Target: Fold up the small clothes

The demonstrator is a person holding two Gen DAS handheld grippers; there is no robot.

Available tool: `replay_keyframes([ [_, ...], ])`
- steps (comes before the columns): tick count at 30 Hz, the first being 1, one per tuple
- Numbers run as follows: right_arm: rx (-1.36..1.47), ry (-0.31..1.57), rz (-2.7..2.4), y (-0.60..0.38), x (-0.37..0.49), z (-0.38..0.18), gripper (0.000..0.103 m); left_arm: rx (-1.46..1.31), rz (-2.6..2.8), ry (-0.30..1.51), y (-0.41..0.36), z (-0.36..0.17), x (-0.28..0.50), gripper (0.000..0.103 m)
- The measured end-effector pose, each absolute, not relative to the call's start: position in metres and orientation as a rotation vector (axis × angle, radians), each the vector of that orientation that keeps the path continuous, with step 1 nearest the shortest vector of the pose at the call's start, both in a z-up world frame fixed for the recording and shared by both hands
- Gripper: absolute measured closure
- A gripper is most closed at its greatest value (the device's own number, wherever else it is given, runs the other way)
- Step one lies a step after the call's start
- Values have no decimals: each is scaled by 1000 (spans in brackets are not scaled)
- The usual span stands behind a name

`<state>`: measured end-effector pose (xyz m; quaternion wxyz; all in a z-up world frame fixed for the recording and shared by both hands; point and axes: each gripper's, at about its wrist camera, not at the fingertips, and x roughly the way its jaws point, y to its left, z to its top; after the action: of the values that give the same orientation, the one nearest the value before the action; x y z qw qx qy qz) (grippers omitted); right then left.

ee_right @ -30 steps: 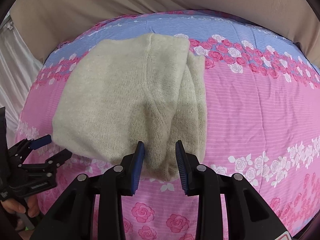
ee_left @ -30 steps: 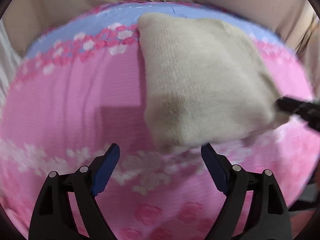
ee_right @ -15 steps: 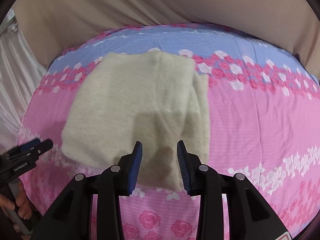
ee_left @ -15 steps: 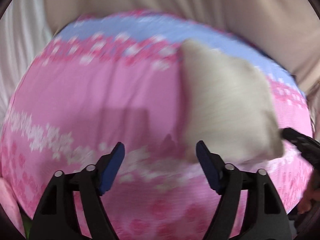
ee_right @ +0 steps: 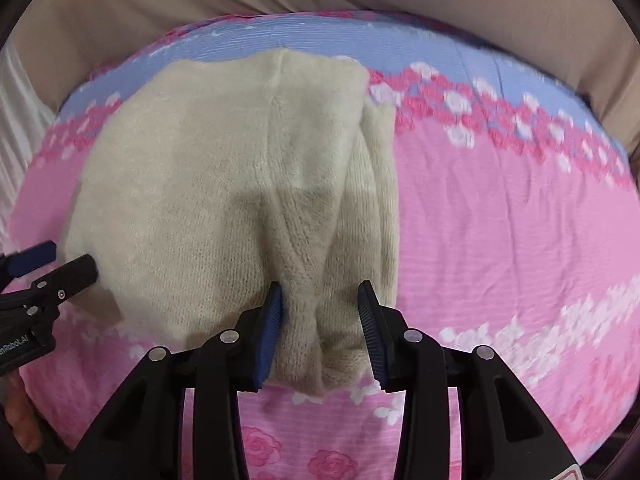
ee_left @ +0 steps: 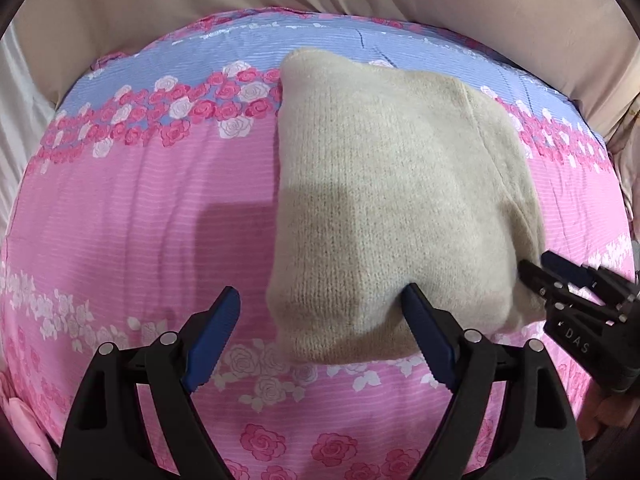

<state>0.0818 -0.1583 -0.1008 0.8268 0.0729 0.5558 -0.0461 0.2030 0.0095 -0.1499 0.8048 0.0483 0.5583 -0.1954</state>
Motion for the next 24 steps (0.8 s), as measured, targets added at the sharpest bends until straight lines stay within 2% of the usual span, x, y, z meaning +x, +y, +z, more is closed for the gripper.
replay_keyframes([
  [8,210,1112,-105,-160,60,-71,65,101,-400,1161,17,-136,191,22],
  [13,182,1149,-130,-166,67,-94,65,128,-400,1136,13,-133,184,22],
  [14,169,1183,-133,-169,72,-104,60,145,-390,1132,11,-135,184,21],
  [16,182,1204,-130,-175,75,-115,60,170,-369,1172,9,-150,189,19],
  [18,221,1198,-131,-178,71,-104,60,144,-354,1234,14,-162,192,19],
  [21,232,1125,-123,-176,57,-75,59,90,-364,1197,25,-148,182,19],
  [24,238,1129,-118,-176,50,-71,55,67,-381,1174,31,-136,168,16],
])
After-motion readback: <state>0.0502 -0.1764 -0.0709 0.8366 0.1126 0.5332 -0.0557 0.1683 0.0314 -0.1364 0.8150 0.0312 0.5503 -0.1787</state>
